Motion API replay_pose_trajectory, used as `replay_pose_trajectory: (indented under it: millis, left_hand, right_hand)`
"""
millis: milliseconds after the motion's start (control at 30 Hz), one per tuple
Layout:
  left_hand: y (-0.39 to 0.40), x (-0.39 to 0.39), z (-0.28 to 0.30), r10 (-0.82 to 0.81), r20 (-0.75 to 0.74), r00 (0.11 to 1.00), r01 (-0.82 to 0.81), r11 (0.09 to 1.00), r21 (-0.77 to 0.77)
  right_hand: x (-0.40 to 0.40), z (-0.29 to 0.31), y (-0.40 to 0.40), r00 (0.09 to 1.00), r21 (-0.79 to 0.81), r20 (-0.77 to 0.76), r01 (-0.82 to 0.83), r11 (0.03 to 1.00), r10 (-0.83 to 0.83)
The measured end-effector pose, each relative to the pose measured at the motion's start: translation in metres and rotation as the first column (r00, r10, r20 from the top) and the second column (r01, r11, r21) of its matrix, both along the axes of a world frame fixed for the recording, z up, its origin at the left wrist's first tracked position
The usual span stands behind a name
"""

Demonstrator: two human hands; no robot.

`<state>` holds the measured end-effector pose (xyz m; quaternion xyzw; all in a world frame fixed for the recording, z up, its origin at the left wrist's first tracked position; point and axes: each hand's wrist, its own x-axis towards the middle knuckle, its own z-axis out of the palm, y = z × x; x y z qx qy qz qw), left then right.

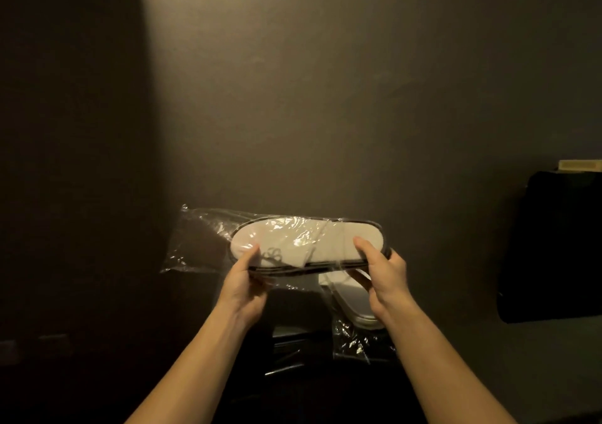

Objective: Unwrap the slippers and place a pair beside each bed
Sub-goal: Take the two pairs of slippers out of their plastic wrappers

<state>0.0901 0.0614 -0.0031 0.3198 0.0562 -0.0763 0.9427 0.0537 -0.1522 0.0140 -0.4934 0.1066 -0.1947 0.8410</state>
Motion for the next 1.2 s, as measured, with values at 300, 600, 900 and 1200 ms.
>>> replay_pose_trajectory:
  millis: [300,600,900,1200]
  left_hand:
    - [0.005,0.014,0.003,0.059,-0.003,0.998,-0.059,0.997,-0.043]
    - [-0.004,0.019,-0.012,0.118,-0.017,0.993,-0.118,0.993,-0.026]
    - [0.028,0.017,0.010,0.166,0.115,0.979,-0.160,0.985,-0.060]
    - [0.052,0.017,0.005,0.346,0.126,0.930,-0.368,0.891,0.266]
  right_hand:
    - [-0.003,0.004,0.007,0.999,0.169,-0.033,-0.025,0.985,0.031]
    - [-0.010,0.009,0.018,0.984,0.206,0.032,-0.179,0.962,0.177]
    - [-0.018,0.030,0.012,0.995,0.138,0.102,0.001,0.990,-0.015]
    - [-0.014,0.055,-0.002,0.979,0.236,0.170,0.072,0.969,-0.114]
